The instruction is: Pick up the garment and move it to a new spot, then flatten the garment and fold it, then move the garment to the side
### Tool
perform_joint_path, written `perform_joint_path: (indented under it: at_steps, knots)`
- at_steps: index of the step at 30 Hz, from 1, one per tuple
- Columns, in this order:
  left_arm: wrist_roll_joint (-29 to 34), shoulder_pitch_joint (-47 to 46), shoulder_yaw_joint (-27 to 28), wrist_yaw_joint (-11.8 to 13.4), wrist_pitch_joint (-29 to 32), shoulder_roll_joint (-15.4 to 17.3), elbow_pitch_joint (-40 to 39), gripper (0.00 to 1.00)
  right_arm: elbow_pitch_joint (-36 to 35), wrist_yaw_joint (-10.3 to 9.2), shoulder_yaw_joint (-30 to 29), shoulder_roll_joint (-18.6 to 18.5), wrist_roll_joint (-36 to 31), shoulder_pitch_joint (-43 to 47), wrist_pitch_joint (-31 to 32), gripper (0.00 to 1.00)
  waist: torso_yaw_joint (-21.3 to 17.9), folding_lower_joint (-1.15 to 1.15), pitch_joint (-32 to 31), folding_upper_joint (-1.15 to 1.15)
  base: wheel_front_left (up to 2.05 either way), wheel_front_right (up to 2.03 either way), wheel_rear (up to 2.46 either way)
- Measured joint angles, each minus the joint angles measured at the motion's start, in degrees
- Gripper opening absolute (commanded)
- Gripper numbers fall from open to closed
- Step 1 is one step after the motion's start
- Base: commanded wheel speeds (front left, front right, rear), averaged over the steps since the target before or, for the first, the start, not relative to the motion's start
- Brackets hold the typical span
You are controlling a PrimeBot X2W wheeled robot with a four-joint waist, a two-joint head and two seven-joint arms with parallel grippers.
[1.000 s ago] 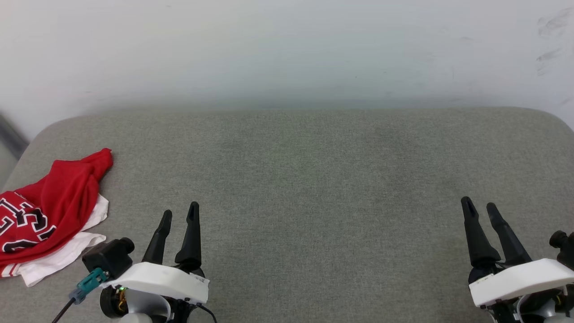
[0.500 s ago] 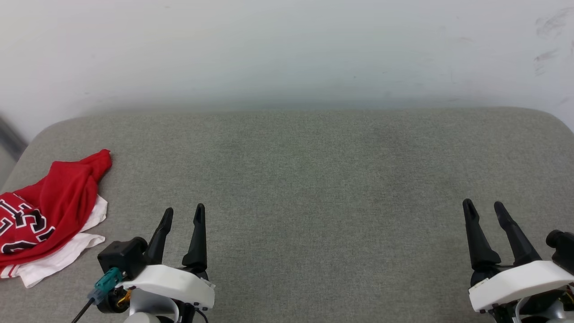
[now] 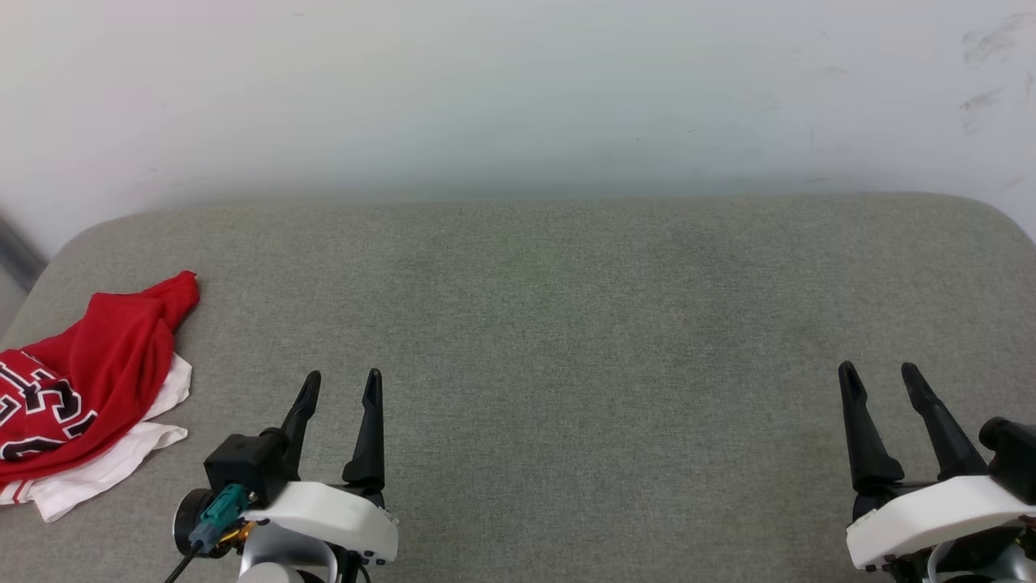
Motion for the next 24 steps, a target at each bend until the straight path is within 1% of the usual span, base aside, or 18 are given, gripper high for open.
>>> perform_joint_path:
  at_steps: [12, 24]
  knots:
    - [4.3, 0.0, -0.4, 0.7, -1.3, -0.2, 1.1, 1.00, -0.4, 0.01, -0.1, 0.0, -4.6, 0.3, -0.9, 1.00, 0.0, 0.00, -0.2, 0.00, 0.00, 0.00, 0.00]
    - [6.5, -0.4, -0.2, 0.7, -2.7, -0.8, 2.7, 1.00, -0.6, 0.01, -0.4, 0.0, -7.0, 0.4, -1.6, 1.00, -0.2, 0.00, -0.1, 0.00, 0.00, 0.00, 0.00]
